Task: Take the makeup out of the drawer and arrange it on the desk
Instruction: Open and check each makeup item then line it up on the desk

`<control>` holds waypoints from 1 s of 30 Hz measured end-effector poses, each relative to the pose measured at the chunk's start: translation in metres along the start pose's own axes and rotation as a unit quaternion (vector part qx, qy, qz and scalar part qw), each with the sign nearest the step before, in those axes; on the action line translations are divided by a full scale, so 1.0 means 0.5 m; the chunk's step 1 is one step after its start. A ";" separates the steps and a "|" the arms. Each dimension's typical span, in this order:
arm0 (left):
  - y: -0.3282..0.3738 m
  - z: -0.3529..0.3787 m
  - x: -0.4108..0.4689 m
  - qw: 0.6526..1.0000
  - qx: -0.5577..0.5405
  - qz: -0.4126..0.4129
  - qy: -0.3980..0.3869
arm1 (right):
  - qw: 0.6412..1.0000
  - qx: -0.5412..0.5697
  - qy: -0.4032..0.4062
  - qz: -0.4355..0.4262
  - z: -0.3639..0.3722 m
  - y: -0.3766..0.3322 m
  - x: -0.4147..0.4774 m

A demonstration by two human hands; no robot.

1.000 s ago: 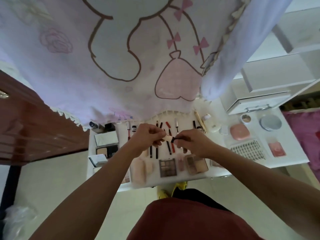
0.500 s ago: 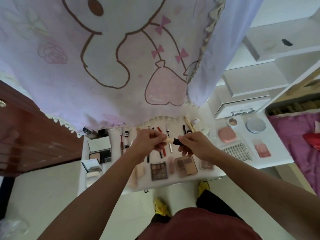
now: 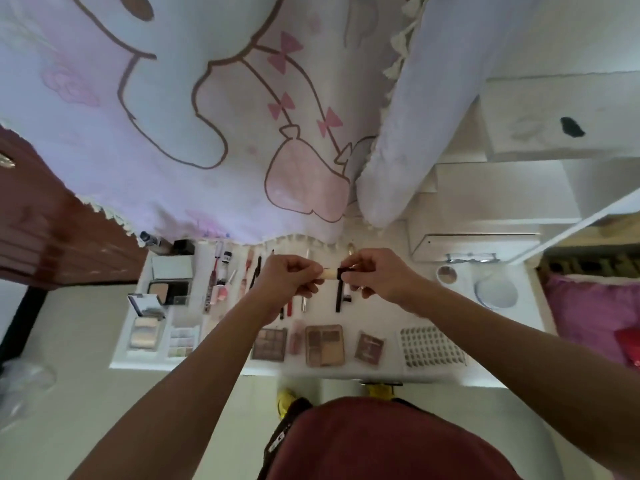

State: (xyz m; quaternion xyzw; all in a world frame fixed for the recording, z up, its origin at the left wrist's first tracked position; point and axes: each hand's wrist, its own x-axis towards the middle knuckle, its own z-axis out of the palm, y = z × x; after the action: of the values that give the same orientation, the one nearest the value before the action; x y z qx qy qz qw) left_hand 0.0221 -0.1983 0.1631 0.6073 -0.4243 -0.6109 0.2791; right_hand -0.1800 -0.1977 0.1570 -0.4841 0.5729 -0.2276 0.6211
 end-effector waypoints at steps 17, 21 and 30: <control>-0.002 -0.043 -0.021 1.000 -0.016 0.000 -0.006 | 0.994 0.049 -0.040 0.089 0.037 -0.016 0.010; -0.007 -0.067 -0.014 1.000 -0.008 0.008 -0.022 | 0.995 0.062 -0.034 0.068 0.056 -0.016 0.011; -0.021 -0.090 -0.006 0.998 -0.010 0.005 -0.054 | 0.990 0.082 0.000 0.113 0.083 -0.013 0.005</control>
State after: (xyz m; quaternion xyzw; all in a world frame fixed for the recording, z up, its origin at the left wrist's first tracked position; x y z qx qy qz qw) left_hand 0.0685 -0.1988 0.1598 0.5688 -0.4358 -0.6453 0.2648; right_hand -0.1388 -0.1886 0.1562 -0.3637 0.6030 -0.2023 0.6806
